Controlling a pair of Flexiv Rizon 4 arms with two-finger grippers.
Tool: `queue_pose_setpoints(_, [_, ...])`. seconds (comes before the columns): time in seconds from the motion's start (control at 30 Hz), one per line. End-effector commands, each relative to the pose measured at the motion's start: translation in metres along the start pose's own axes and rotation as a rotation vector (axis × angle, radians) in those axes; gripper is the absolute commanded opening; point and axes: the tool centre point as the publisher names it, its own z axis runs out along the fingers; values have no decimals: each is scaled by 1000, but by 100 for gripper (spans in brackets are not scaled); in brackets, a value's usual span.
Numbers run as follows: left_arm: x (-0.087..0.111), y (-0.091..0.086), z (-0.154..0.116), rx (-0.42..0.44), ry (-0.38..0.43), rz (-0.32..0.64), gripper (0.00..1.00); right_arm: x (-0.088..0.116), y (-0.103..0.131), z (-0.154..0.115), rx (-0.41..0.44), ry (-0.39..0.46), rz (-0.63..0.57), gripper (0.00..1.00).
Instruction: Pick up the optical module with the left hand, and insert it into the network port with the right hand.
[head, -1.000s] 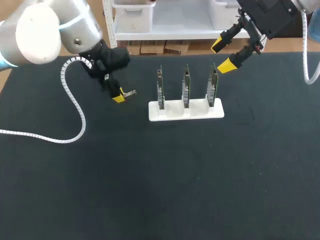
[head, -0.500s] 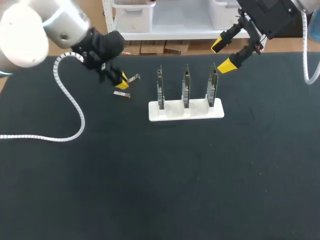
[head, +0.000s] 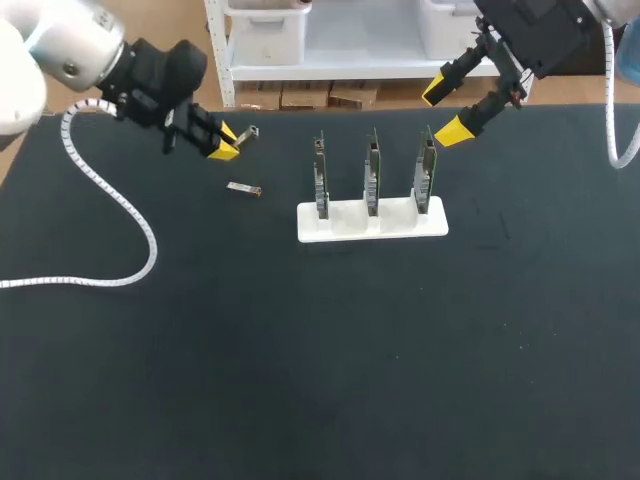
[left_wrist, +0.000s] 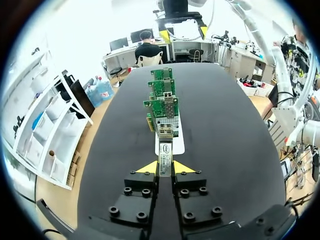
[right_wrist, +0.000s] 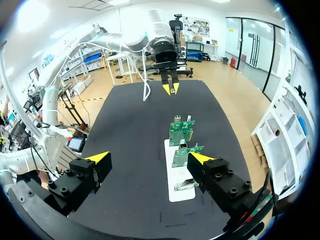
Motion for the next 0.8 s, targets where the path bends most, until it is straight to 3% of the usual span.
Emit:
queue_pose_setpoints(0.03, [1, -5, -1, -11, -3, 1, 0, 1, 2, 0, 5, -1, 0, 100])
queue_pose_setpoints(0.63, [1, -5, -1, -11, -3, 1, 0, 1, 2, 0, 5, -1, 0, 100])
queue_pose_setpoints(0.8, [-34, 7, -28, -53, -71, 36, 0, 1, 2, 0, 5, -1, 0, 100])
